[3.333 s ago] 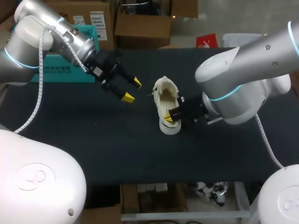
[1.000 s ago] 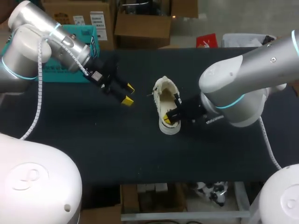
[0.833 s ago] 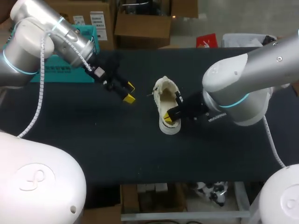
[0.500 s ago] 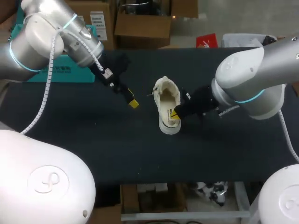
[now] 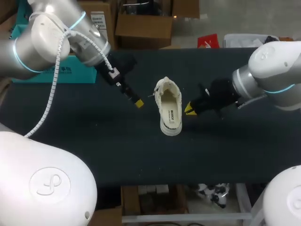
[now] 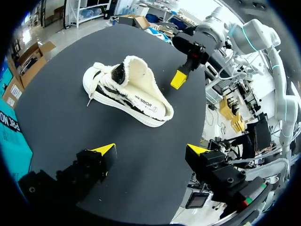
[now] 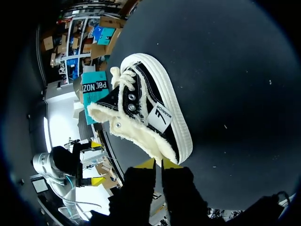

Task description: Open the shoe tongue, take the insole out of the shoe, put the insole back into the shoe, and pack the shoe into the shoebox

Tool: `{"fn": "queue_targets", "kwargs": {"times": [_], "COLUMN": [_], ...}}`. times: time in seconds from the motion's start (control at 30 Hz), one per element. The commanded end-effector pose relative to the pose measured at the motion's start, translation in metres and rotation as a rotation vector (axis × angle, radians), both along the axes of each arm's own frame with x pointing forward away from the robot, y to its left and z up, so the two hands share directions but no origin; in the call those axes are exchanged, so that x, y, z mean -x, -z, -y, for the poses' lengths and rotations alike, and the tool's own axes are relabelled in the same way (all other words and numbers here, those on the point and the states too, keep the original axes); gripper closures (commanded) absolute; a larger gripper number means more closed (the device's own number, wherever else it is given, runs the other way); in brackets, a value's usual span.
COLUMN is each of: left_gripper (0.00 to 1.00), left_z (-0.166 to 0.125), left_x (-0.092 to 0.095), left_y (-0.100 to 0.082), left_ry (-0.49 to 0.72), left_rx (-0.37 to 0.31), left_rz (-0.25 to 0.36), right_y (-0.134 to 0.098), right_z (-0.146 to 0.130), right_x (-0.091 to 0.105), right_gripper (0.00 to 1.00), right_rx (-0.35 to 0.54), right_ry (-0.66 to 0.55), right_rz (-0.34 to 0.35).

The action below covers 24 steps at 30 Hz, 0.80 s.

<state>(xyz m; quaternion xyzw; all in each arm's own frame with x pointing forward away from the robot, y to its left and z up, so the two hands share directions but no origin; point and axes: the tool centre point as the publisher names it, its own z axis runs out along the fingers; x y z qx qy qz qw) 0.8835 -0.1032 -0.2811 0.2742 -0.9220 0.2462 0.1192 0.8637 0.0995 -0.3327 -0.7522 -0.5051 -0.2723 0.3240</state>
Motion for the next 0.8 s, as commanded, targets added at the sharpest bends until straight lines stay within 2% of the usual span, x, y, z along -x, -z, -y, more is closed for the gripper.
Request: {"fn": "queue_targets", "kwargs": {"times": [0.03, 0.37, 0.4, 0.43, 0.47, 0.5, 0.53, 0.57, 0.63, 0.67, 0.73, 0.8], "left_gripper": [0.00, 0.00, 0.00, 0.00, 0.00, 0.00, 0.00, 0.00, 0.00, 0.00, 0.00, 0.00], "left_z": [0.004, 0.004, 0.004, 0.008, 0.010, 0.012, 0.013, 0.014, 0.016, 0.017, 0.018, 0.021], "left_x": [-0.001, -0.001, -0.001, 0.000, 0.001, 0.002, 0.003, 0.003, 0.001, 0.000, -0.001, -0.002], "left_y": [0.007, 0.007, 0.007, 0.009, 0.009, 0.009, 0.010, 0.012, 0.014, 0.016, 0.019, 0.022], "left_ry": [-0.180, -0.180, -0.180, -0.204, -0.224, -0.241, -0.266, -0.295, -0.355, -0.394, -0.444, -0.499], "left_rx": [-0.143, -0.143, -0.143, -0.146, -0.142, -0.137, -0.137, -0.136, -0.130, -0.129, -0.128, -0.138], "left_rz": [0.098, 0.098, 0.098, 0.091, 0.084, 0.072, 0.065, 0.056, 0.027, 0.017, 0.000, -0.006], "right_y": [-0.008, -0.008, -0.009, -0.011, -0.014, -0.016, -0.018, -0.020, -0.024, -0.026, -0.028, -0.031], "right_z": [0.008, 0.008, 0.015, 0.020, 0.025, 0.030, 0.034, 0.038, 0.047, 0.050, 0.055, 0.059], "right_x": [0.002, 0.002, -0.001, -0.004, -0.006, -0.006, -0.007, -0.008, -0.008, -0.009, -0.012, -0.014], "right_gripper": [0.00, 0.00, 0.00, 0.00, 0.00, 0.00, 0.00, 0.00, 0.00, 0.00, 0.00, 0.00], "right_rx": [-0.033, -0.033, -0.045, -0.005, -0.007, -0.005, 0.036, 0.029, 0.039, 0.033, 0.061, 0.087], "right_ry": [-0.026, -0.026, -0.049, -0.049, -0.113, -0.123, -0.109, -0.176, -0.212, -0.283, -0.372, -0.496], "right_rz": [-0.010, -0.010, -0.002, -0.003, 0.034, 0.043, 0.036, 0.074, 0.114, 0.156, 0.163, 0.214]}}
